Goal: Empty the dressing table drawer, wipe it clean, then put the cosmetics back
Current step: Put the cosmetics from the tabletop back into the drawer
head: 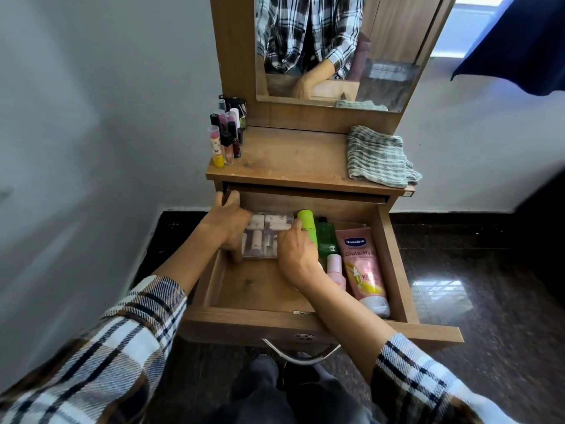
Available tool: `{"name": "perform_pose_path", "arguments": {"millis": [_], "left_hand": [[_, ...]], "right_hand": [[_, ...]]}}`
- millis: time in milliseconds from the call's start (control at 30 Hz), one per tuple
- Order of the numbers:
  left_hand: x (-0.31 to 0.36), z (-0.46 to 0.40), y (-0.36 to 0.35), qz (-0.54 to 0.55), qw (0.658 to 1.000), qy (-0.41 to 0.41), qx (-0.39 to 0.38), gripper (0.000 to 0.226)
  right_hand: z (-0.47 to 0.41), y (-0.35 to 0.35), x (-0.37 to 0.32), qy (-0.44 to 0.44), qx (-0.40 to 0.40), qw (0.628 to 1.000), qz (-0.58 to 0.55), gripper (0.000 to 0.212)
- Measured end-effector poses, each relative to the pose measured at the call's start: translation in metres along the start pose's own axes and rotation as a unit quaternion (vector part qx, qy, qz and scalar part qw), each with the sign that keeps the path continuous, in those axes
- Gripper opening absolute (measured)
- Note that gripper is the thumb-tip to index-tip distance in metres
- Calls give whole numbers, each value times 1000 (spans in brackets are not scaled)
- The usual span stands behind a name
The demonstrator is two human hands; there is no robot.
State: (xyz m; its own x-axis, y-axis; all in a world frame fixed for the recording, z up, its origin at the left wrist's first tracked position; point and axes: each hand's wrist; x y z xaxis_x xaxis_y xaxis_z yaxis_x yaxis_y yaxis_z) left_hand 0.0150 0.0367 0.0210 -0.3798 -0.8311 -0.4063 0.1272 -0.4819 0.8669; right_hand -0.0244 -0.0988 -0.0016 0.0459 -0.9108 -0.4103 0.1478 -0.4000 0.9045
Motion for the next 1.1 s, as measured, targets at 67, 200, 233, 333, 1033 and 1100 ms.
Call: {"name": "perform_pose_path", "arguments": {"millis": [67, 200, 233, 333, 1033, 1100], "left_hand": [[1, 3, 2, 0, 1000, 1, -3, 70], [2, 6, 4, 8, 1000, 4, 4, 57], [2, 6, 4, 16, 1000, 7, 8, 52], [3, 7, 4, 48, 999, 14, 14, 41], [0, -9, -14, 81, 996, 45, 1, 36], [0, -8, -13, 82, 996, 45, -1, 33]], "right_hand": [[1, 1, 0, 1, 2, 1000, -1, 36], [2, 4, 1, 6, 3, 1000, -2, 35], [3, 5, 1, 7, 3, 1000, -5, 35], [2, 9, 3, -1, -8, 1000, -24, 33], [-12, 21, 26, -125, 56, 979, -151, 35], [-12, 19, 25, -124, 60, 979, -148, 33]]}}
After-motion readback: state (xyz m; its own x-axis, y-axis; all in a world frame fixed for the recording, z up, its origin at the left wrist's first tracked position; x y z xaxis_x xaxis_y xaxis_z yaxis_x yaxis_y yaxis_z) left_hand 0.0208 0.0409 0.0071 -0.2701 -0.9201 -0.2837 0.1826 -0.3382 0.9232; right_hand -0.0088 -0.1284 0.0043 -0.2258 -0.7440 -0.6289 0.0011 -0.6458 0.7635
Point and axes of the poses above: each hand's wrist, its own z-axis away from the middle knuckle, its own y-axis out of the back of the hand, x = y × z, and after that the axes turned 15 degrees about -z, right-handed
